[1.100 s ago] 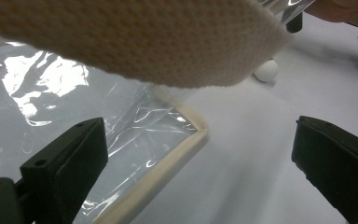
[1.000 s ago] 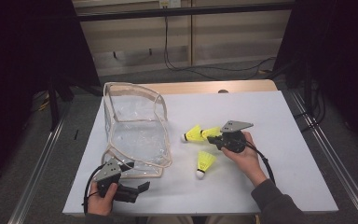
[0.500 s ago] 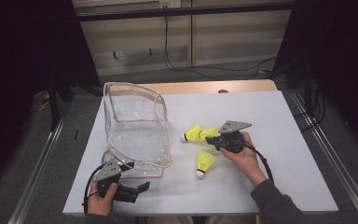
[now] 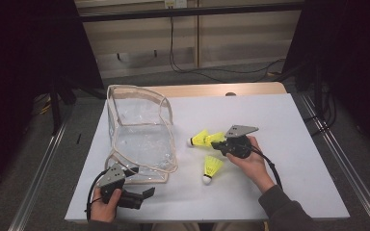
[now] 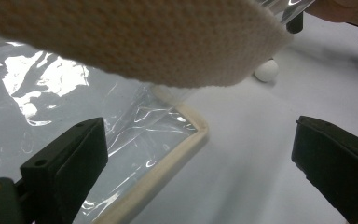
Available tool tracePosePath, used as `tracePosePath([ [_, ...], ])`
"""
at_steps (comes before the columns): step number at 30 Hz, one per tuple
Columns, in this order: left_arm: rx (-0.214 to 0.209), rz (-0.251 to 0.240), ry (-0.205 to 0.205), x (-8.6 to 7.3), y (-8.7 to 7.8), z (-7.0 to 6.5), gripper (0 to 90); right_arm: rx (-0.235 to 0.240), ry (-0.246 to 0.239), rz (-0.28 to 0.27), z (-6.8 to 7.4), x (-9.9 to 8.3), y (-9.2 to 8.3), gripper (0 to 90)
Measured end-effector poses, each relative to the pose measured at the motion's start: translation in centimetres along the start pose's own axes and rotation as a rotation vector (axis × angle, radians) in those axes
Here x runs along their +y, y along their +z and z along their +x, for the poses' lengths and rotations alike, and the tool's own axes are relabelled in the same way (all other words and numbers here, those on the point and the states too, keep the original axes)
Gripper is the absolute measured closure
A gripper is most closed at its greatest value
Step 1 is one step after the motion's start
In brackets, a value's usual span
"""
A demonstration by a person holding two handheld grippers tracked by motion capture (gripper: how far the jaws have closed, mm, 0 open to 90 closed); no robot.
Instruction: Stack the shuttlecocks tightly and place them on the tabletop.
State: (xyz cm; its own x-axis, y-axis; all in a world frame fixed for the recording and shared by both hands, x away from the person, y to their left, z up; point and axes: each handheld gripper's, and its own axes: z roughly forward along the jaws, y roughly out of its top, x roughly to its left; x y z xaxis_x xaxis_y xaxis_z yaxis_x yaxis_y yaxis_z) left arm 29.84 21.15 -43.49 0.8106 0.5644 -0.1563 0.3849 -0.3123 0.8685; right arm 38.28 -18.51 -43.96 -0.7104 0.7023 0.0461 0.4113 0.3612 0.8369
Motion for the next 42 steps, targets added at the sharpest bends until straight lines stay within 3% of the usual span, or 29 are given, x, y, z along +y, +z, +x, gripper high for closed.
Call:
tracePosePath([
  [42,0.001,-0.002,0.002,0.0,-0.1,0.0,3.2,0.008,-0.005,0.019,-0.1,0.2,1.0,88.1],
])
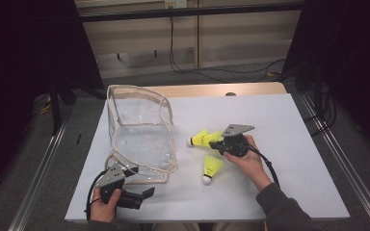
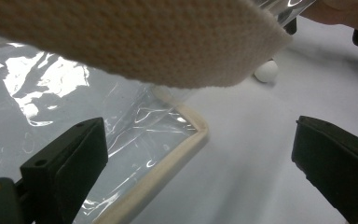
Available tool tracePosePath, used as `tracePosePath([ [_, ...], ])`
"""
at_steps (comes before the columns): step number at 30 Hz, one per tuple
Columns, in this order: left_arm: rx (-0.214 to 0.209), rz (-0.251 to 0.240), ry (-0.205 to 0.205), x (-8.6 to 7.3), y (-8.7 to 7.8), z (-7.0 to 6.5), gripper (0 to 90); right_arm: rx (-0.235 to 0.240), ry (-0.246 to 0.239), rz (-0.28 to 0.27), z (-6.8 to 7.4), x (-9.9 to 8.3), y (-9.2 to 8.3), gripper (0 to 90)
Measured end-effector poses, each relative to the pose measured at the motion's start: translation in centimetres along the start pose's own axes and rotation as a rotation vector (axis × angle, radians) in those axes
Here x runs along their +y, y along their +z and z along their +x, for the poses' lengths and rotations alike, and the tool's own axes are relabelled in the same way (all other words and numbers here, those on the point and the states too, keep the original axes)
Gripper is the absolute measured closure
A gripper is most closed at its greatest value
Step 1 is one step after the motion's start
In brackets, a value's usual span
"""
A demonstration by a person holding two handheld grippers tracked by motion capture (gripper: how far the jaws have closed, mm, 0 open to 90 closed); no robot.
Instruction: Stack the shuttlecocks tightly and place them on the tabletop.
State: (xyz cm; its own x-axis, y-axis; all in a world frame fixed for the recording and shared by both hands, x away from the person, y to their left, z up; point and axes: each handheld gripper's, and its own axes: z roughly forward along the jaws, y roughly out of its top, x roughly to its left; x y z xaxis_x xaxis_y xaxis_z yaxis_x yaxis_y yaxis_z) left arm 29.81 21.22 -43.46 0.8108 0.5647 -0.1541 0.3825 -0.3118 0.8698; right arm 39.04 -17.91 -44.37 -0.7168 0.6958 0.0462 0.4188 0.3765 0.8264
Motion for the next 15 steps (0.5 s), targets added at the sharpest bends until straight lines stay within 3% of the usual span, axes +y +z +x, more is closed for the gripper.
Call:
tracePosePath([
  [15,0.0,0.001,0.001,-0.01,0.01,0.02,3.2,0.013,-0.009,0.008,0.19,0.01,0.21,87.8],
])
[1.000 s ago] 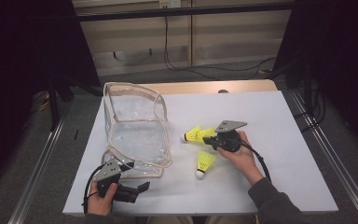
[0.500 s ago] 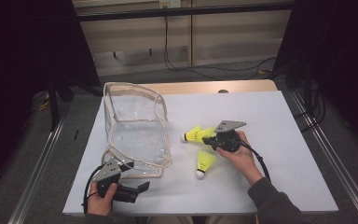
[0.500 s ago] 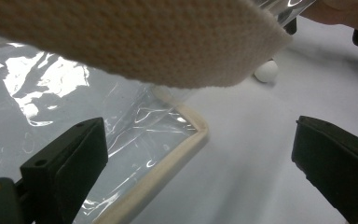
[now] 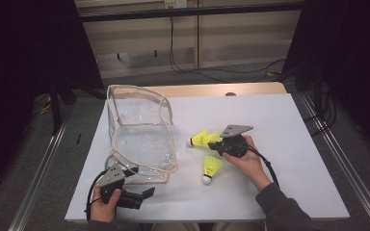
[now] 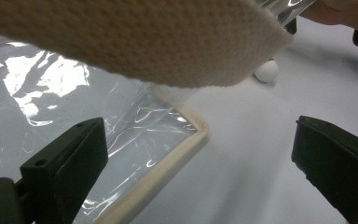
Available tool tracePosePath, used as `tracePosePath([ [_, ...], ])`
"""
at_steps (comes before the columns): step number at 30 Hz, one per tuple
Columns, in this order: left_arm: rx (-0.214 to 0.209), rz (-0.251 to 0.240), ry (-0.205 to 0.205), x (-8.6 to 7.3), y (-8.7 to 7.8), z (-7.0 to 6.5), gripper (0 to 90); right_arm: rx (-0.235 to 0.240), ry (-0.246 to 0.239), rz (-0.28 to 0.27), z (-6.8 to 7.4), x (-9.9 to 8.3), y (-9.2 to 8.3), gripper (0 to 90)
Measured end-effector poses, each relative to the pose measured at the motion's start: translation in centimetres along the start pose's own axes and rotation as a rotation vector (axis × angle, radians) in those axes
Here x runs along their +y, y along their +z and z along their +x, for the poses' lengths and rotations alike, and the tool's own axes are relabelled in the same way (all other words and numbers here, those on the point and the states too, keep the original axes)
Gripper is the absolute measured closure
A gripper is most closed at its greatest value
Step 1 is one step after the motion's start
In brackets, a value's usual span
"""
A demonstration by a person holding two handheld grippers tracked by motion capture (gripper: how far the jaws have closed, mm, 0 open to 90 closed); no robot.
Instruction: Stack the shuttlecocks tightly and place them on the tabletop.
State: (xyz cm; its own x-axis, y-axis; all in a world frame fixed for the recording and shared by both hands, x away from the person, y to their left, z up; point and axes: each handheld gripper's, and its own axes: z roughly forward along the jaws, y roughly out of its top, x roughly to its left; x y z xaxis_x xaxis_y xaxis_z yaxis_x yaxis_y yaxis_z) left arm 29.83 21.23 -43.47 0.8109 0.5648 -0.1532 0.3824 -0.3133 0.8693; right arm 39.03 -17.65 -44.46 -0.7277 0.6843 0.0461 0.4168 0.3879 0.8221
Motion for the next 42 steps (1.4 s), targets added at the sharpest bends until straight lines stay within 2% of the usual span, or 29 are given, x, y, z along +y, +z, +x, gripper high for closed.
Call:
tracePosePath([
  [16,-0.002,-0.004,0.0,-0.02,0.01,0.02,3.2,0.004,0.002,0.015,-0.03,-0.08,0.21,86.8],
  [27,-0.002,-0.004,-0.001,0.0,-0.05,0.02,3.2,-0.006,0.028,0.025,-0.27,-0.15,-0.14,76.6],
  [29,0.002,-0.007,-0.005,-0.02,-0.09,0.04,3.2,-0.003,0.03,0.024,-0.37,-0.12,-0.4,78.5],
  [33,0.001,-0.003,0.0,-0.01,-0.08,0.05,3.2,0.013,0.031,0.017,-0.49,-0.05,-0.74,88.0],
  [42,0.0,-0.004,0.0,-0.01,-0.07,0.01,3.2,0.026,0.003,0.009,-0.03,0.27,-0.68,89.0],
])
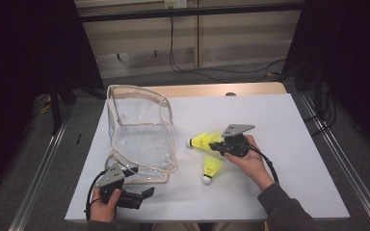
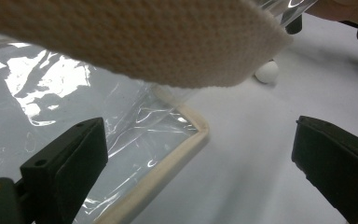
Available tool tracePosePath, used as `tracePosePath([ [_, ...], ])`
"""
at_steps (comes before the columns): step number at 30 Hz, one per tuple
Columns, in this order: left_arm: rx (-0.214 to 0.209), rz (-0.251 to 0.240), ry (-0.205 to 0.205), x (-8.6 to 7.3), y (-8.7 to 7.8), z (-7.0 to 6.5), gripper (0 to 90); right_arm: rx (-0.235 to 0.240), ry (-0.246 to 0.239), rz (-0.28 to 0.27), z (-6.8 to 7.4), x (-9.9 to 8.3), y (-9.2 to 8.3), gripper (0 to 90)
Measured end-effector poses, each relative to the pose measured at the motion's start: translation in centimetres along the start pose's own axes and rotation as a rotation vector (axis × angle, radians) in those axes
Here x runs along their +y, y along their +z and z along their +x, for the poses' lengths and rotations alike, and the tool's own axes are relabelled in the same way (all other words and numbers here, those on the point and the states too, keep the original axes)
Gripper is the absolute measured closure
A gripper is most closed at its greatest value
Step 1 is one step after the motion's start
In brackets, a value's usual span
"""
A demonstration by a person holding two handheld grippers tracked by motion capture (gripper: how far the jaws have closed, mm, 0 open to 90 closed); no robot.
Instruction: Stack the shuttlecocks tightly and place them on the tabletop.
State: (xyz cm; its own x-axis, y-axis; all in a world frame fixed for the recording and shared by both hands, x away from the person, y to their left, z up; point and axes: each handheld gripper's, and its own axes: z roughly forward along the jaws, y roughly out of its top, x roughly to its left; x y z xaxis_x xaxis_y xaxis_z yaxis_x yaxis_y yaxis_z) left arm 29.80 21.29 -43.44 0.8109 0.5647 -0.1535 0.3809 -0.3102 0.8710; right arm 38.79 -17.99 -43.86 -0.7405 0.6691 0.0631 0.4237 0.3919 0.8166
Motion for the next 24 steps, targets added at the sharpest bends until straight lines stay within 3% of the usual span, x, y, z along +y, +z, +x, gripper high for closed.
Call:
tracePosePath([
  [17,0.0,0.001,0.0,-0.04,0.0,-0.04,3.2,0.028,0.008,-0.015,0.29,0.15,0.64,88.8],
  [24,-0.002,0.002,0.001,-0.04,0.0,-0.05,3.2,0.026,0.003,0.018,0.44,-0.05,0.99,88.6],
])
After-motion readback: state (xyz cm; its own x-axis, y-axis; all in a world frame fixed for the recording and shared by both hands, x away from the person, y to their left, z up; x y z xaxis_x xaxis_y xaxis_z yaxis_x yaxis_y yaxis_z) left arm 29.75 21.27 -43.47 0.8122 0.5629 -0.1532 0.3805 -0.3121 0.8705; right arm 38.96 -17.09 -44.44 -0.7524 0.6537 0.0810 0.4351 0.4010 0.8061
